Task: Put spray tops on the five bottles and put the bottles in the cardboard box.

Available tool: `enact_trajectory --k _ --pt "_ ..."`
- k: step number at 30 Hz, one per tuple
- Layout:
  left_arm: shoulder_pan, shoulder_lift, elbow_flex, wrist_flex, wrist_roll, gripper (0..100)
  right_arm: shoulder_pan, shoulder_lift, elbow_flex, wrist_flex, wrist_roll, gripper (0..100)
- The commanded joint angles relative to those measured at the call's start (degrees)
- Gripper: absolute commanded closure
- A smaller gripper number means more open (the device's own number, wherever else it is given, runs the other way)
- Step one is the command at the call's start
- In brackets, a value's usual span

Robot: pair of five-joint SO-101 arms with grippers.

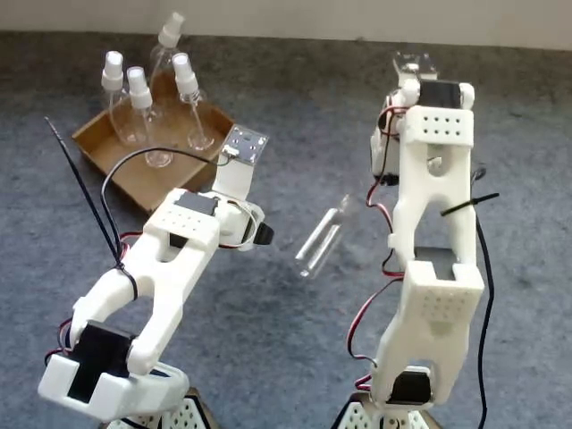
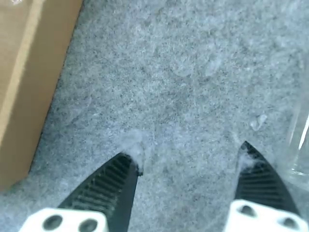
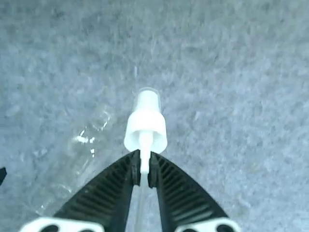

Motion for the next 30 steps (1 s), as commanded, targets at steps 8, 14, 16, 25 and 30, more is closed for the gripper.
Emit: enact_trajectory --k 8,14,16,25,30 --pt "-0.3 -0.4 -0.4 -1.2 -0.5 73 -0.8 -11.9 17.2 0.7 0.6 99.2" --pt "-0.3 -0.4 -0.4 -1.1 -0.5 73 -0.8 -11.8 22.4 0.7 0.6 99.1" --pt "-0.3 -0.4 -0.3 -1.1 -0.5 73 -0.8 -11.8 24.1 0.7 0.6 99.1" --pt "-0.3 -0.4 -0.3 -1.1 -0.5 73 -0.7 -12.0 27.4 0.8 0.6 89.3" --pt "-0.3 -0.4 -0.3 -1.1 -0.5 73 -0.7 -12.4 27.3 1.1 0.6 89.3"
